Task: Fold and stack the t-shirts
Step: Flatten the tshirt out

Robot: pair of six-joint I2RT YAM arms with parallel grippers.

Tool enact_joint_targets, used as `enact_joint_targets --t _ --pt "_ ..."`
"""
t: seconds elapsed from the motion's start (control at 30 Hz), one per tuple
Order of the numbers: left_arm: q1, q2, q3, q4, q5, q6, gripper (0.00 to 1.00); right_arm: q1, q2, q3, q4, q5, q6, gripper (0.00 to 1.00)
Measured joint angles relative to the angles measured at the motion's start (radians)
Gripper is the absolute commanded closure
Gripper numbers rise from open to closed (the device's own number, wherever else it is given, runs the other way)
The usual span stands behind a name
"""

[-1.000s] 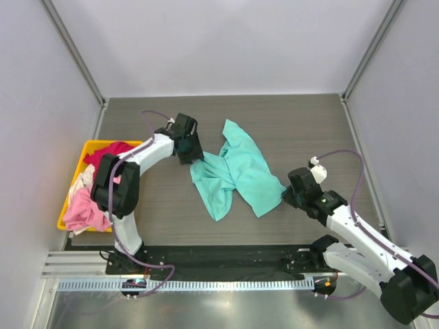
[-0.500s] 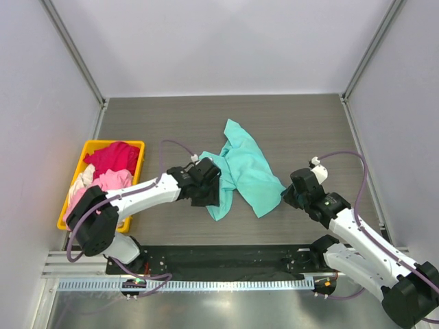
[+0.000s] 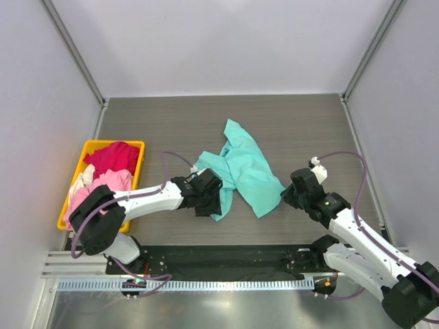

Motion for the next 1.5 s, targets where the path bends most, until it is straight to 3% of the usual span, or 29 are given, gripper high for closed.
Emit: enact_joint_targets --t 0.53,0.63,0.73,0.77,0.93,1.1,1.43,1.5 --pt "-0.036 0.080 0.005 0.029 -0.002 -0.052 0.60 0.000 0.002 0.000 0.011 -0.003 0.000 0.99" --pt "-0.037 0.092 0.017 0.027 -0.014 -0.051 0.68 0.000 0.002 0.000 0.016 -0.005 -0.001 0.99" --pt "-0.037 0.100 0.022 0.022 -0.033 -0.050 0.87 0.000 0.002 -0.004 0.021 -0.005 -0.002 0.99" --pt "-0.037 0.101 0.024 0.019 -0.038 -0.049 1.00 0.000 0.002 -0.005 0.021 -0.005 -0.003 0.99" --pt "-0.037 0.106 0.062 -0.059 -0.092 -0.017 1.00 0.000 0.002 -0.004 0.019 0.002 -0.011 0.99" --pt "-0.029 0.105 0.309 -0.300 -0.250 0.075 1.00 0.000 0.049 0.141 -0.095 0.082 -0.060 0.99" --pt "0.004 -0.079 1.077 -0.576 -0.632 0.271 1.00 -0.002 0.153 0.900 -0.284 0.301 -0.201 0.99" --pt "0.004 -0.122 1.169 -0.598 -0.671 0.296 1.00 -0.002 0.158 1.041 -0.326 0.334 -0.217 0.99"
